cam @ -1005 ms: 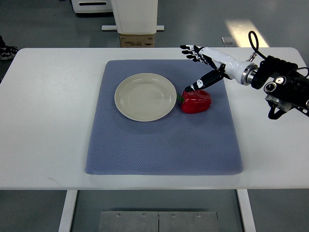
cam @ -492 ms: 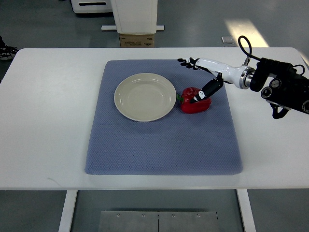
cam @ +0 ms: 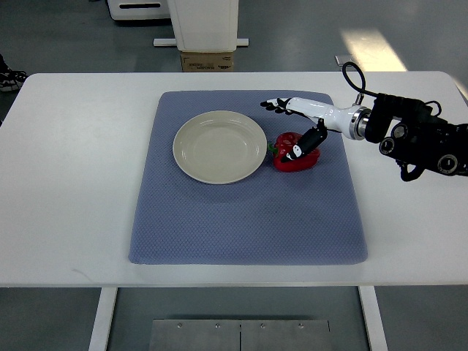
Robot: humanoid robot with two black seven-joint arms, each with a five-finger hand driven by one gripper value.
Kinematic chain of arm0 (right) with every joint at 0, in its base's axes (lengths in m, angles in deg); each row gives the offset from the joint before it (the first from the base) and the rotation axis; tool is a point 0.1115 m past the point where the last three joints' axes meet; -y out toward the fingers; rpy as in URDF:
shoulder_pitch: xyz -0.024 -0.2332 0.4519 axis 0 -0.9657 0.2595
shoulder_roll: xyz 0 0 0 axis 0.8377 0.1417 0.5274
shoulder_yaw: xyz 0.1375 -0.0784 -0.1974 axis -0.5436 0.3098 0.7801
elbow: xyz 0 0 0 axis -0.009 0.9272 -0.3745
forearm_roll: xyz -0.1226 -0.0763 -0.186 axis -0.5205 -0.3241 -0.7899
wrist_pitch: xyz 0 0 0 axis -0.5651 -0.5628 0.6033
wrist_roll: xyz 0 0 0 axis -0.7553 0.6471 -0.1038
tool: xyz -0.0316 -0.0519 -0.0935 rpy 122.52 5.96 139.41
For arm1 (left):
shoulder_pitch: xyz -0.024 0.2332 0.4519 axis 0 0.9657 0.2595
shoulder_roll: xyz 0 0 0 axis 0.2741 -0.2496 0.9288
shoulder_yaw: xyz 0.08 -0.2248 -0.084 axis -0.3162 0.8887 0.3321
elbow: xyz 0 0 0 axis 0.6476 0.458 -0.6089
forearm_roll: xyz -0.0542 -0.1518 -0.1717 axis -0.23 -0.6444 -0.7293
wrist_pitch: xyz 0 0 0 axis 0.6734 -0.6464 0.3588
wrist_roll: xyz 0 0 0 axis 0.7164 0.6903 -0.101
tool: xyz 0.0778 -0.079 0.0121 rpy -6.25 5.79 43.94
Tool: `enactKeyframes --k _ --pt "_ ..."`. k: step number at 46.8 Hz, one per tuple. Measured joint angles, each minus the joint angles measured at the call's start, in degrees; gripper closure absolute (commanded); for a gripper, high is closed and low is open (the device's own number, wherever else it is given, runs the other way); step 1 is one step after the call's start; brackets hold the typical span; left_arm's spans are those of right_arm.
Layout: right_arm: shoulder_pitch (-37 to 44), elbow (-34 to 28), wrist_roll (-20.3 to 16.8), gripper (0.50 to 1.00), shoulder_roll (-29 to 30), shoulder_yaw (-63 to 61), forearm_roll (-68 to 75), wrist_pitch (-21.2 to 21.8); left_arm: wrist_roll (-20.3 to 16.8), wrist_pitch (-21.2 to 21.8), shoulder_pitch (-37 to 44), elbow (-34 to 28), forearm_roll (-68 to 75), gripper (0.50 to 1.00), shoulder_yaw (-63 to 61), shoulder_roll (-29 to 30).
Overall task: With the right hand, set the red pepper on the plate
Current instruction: 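Lower the right hand and close its fingers around the red pepper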
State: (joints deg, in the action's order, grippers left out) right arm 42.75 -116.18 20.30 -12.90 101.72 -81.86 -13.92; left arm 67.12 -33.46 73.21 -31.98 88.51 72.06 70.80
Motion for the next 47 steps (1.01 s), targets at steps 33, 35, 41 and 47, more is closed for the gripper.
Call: enactKeyframes --k 33,35,41,47 --pt "-0.5 4.99 0.21 0.641 1.87 6.77 -0.04 0.02 0.0 -0.02 0.01 0.0 0.02 0.5 0.0 0.0" --pt "-0.5 5.09 0.24 0.641 1.92 6.94 -0.02 0.02 0.0 -0.02 0.01 0.0 0.02 0.5 0.0 0.0" --pt "-0.49 5.13 0.25 0.649 1.93 6.99 0.0 0.02 0.0 -0.02 0.01 0.0 0.02 0.5 0.0 0.0" --pt "-0.44 5.17 0.26 0.664 1.94 6.99 0.0 0.02 0.0 -0.02 0.01 0.0 0.0 0.5 0.0 0.0"
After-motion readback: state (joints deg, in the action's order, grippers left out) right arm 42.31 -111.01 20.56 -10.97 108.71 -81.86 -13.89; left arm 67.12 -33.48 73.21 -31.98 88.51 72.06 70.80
